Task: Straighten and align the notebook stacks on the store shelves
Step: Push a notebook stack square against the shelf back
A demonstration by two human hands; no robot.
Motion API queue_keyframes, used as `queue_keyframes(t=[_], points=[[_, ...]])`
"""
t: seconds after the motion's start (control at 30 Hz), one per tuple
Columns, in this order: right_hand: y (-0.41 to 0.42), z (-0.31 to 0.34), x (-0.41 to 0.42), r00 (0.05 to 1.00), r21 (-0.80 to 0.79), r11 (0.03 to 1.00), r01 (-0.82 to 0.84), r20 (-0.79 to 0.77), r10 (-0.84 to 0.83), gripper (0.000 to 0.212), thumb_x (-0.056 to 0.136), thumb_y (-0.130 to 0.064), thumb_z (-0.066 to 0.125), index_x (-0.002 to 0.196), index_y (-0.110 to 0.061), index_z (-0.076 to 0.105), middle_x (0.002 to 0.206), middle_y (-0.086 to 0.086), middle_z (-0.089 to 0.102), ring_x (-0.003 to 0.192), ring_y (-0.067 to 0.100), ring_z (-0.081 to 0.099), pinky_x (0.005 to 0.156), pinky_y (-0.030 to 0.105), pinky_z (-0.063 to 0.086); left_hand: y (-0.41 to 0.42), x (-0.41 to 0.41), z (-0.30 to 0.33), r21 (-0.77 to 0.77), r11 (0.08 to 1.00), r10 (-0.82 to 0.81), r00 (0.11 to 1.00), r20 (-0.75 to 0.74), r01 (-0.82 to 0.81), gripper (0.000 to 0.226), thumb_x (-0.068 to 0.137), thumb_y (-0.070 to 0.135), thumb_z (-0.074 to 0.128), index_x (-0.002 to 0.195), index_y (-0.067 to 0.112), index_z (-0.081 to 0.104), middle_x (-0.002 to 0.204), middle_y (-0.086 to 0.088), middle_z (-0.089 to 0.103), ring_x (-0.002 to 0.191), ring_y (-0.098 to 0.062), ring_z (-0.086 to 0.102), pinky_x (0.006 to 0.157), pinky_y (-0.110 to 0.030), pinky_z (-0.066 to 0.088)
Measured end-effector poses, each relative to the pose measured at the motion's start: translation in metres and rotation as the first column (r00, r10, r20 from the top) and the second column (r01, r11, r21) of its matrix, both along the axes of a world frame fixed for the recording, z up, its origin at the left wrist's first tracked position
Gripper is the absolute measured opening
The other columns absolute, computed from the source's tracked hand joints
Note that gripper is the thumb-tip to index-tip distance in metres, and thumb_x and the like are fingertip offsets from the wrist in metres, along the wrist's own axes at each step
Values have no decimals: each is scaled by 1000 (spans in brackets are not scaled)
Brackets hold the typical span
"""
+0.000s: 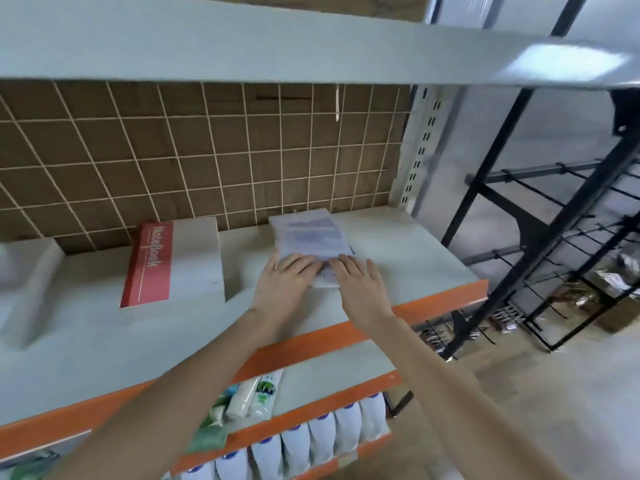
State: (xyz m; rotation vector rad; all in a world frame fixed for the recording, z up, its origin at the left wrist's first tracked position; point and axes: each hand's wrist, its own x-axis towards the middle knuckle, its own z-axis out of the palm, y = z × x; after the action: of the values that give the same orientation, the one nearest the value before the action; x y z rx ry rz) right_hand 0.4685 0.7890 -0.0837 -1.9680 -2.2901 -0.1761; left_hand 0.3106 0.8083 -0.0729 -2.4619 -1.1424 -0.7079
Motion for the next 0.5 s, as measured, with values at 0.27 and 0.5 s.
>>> queue_keyframes(t=[0.27, 0.5], points=[[49, -7, 60, 980, -240, 951, -196, -72, 184, 69, 95, 1, 37, 152, -15, 1, 160, 0, -4, 147, 13, -6, 117, 43, -2, 13, 31, -29, -400, 840, 251, 916, -313, -367, 62, 98, 35, 38, 150, 29, 5, 157, 5, 6, 143, -9, 7, 115, -35, 3], [72, -8, 65, 942, -313, 904, -291, -257, 214, 75, 95, -41, 49, 152, -23, 5, 160, -5, -7, 146, 8, -7, 116, 43, -4, 6, 25, -30, -496, 725, 399, 878, -262, -478, 54, 99, 45, 28, 149, 35, 9, 157, 1, 3, 144, -11, 4, 116, -36, 3]])
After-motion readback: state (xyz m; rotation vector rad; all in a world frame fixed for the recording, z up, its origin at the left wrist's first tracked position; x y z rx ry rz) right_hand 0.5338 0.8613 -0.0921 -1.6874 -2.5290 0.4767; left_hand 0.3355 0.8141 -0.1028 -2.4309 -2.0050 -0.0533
